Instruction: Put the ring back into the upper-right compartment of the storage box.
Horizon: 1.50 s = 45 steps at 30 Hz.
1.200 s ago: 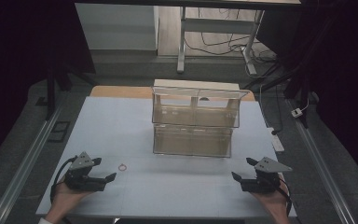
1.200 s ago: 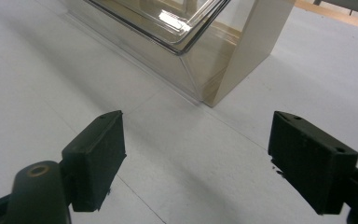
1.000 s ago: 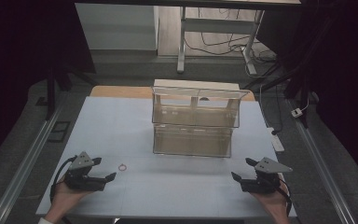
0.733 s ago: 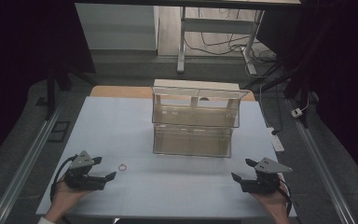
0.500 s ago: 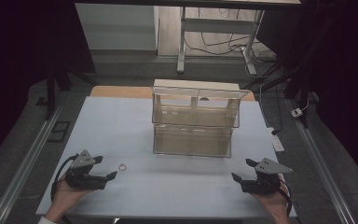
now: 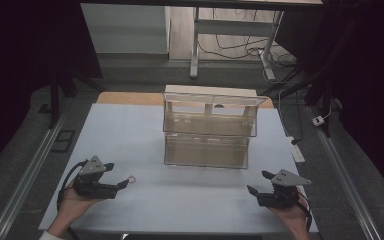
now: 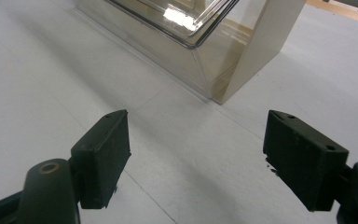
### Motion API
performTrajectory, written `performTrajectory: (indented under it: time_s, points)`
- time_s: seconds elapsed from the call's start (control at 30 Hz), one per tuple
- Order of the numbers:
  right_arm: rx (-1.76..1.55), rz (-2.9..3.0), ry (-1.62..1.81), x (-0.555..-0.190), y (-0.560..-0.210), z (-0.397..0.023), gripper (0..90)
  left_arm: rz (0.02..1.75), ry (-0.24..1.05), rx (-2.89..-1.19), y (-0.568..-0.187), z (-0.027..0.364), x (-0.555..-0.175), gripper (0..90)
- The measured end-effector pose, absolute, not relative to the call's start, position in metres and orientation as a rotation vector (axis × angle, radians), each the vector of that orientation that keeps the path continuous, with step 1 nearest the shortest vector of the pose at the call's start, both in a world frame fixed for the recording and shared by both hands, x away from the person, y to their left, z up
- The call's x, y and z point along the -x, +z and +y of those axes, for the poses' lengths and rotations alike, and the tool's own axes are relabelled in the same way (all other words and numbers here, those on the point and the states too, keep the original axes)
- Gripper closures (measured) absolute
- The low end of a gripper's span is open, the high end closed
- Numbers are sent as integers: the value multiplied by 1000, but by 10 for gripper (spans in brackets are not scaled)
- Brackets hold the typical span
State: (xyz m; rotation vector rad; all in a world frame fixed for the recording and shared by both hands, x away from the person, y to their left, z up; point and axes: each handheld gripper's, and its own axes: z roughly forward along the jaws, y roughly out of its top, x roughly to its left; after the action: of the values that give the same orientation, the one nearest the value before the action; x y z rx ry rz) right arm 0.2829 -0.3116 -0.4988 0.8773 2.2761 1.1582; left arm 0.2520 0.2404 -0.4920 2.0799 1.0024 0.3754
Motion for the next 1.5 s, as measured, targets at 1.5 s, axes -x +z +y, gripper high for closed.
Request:
performTrajectory:
  time_s: [1.5]
  points:
    - [-894, 2290, 1118, -283, -504, -309, 241, 922, 227, -2357, -474, 208, -314, 240]
